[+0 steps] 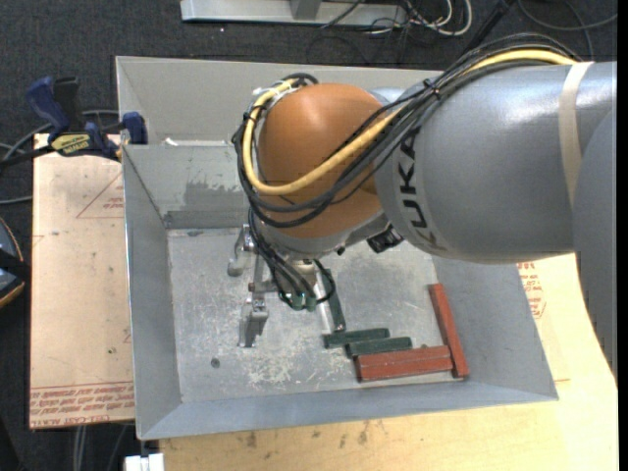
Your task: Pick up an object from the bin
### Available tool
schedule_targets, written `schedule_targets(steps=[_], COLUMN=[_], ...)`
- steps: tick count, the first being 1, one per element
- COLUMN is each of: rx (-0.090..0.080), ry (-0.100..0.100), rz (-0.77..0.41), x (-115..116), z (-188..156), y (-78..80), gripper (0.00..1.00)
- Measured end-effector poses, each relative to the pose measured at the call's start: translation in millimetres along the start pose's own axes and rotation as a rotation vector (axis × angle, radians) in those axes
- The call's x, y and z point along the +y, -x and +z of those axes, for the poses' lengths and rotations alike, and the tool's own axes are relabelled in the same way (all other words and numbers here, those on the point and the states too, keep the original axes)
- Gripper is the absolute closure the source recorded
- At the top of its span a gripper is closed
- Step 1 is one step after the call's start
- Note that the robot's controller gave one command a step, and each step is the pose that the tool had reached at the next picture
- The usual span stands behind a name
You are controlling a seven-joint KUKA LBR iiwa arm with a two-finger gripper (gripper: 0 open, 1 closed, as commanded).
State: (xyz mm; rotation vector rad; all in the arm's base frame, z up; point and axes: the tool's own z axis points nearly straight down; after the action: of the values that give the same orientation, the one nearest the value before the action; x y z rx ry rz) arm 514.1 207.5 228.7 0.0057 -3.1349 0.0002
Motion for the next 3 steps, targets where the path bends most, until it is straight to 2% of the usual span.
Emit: schedule_targets(steps=[2, 3], rx=[-0.008, -0.009], ry=[0.003, 0.0], rz=[0.005, 0.047], x=[-3, -32], z=[-2, 46], y=[4.0, -4.5], gripper=[0.0, 0.0])
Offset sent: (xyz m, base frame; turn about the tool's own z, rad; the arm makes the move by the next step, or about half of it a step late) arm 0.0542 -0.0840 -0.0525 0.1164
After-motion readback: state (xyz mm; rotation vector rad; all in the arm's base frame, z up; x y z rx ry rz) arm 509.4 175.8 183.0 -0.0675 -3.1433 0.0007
